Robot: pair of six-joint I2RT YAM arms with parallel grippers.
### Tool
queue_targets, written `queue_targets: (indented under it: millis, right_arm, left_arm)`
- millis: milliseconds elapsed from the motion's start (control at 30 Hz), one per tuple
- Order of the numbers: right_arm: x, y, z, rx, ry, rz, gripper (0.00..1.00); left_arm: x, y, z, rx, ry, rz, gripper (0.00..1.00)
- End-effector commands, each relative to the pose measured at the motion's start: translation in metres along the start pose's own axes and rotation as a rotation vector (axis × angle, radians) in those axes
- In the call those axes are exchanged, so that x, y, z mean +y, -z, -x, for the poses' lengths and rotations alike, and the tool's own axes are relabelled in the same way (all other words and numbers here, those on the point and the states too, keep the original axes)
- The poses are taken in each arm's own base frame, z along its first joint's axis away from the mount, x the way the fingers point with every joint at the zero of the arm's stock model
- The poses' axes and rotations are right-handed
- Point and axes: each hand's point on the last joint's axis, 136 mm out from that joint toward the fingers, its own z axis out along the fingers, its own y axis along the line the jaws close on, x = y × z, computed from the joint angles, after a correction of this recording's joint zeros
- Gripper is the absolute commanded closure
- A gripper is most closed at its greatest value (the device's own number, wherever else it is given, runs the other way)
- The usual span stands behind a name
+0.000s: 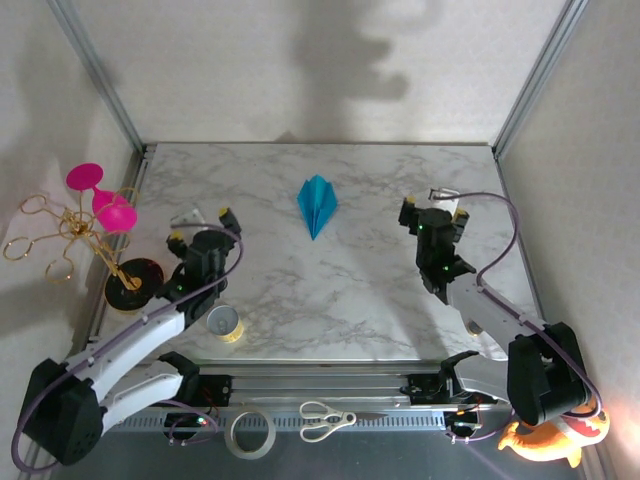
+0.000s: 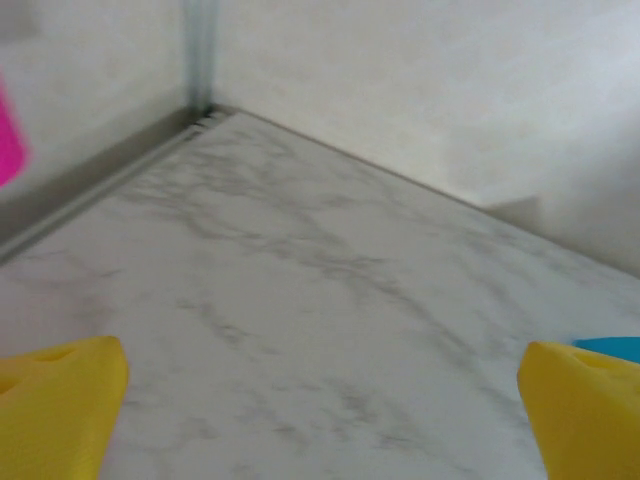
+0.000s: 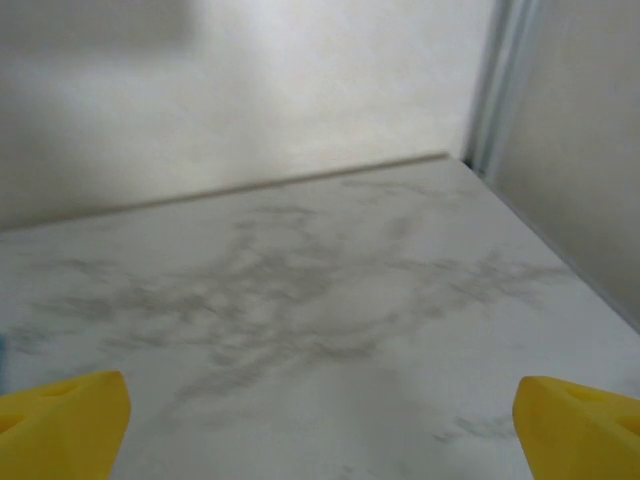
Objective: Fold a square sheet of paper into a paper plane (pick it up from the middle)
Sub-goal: Reset both arms
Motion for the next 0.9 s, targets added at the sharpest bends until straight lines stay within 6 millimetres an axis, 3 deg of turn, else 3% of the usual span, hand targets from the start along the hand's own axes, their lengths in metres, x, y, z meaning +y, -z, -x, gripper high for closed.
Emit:
queue_targets:
  millis: [0, 133, 267, 400, 867]
  right_arm:
    - [-0.037, 0.004, 0.008, -0.093, -0.016, -0.114, 0.01]
    - [-0.055, 0.01, -0.012, -0.149, 0.012, -0.114, 0.01]
    - [-0.059, 0.009, -0.033, -0.145, 0.048, -0.086, 0.01]
    - [-0.063, 0.008, -0.049, -0.157, 0.049, -0.054, 0.01]
    - [-0.041, -0.006, -0.057, -0.216, 0.08, 0.143, 0.01]
  left_arm:
    - [0.043, 0.001, 0.018, -0.131, 0.047, 0.116, 0.0]
    - [0.084, 0.004, 0.0, -0.171, -0.016, 0.223, 0.0]
    - [0.099, 0.001, -0.015, -0.178, -0.041, 0.226, 0.0]
    - [0.091, -0.005, -0.02, -0.196, -0.042, 0.106, 0.0]
    - [0.042, -0.031, -0.038, -0.182, -0.102, -0.273, 0.0]
